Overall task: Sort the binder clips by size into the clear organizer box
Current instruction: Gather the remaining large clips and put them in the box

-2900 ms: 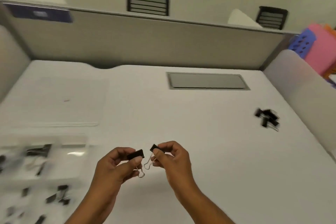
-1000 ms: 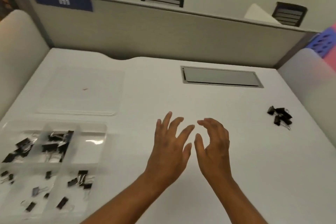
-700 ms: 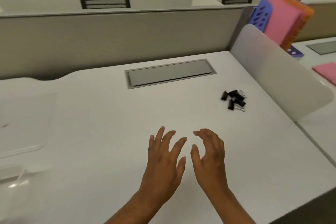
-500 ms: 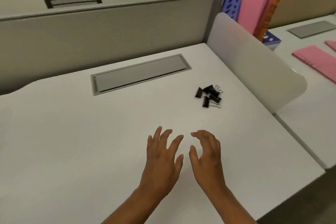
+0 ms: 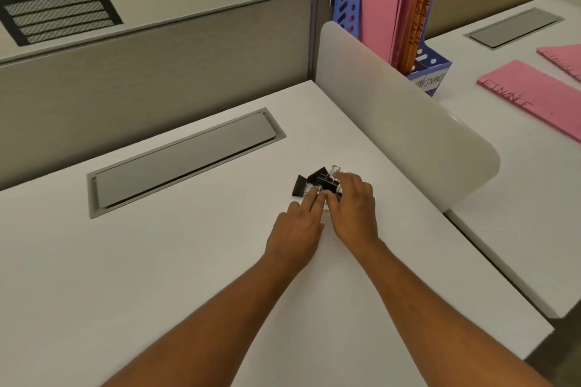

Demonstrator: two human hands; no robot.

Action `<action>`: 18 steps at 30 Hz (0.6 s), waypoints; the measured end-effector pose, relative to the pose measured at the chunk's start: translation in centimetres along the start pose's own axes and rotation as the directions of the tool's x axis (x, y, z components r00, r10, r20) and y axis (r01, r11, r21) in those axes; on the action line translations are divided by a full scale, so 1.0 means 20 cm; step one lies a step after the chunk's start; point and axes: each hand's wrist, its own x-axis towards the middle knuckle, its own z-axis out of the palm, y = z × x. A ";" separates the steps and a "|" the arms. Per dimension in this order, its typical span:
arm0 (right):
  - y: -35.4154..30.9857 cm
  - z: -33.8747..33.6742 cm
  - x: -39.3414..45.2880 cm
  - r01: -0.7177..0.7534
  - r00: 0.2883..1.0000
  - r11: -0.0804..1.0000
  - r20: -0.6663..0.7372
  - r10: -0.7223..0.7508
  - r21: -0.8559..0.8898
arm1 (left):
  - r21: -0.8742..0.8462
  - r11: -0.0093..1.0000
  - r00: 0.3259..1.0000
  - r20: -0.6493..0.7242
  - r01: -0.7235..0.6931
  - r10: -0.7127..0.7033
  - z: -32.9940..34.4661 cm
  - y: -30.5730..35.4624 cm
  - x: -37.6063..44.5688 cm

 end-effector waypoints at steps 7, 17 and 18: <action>0.04 0.08 0.09 0.004 0.999 1.000 -0.045 -0.003 0.011 | 0.085 0.996 0.999 -0.036 -0.034 0.037 0.09 -0.07 0.09; -0.01 0.00 0.01 0.025 0.990 0.940 -0.140 0.024 0.340 | -0.636 0.751 0.962 -0.047 0.178 -0.268 -0.04 -0.10 -0.19; -0.04 -0.03 -0.01 -0.001 0.984 0.914 -0.164 0.074 0.407 | -0.746 0.633 0.944 -0.018 0.207 -0.330 -0.07 -0.09 -0.23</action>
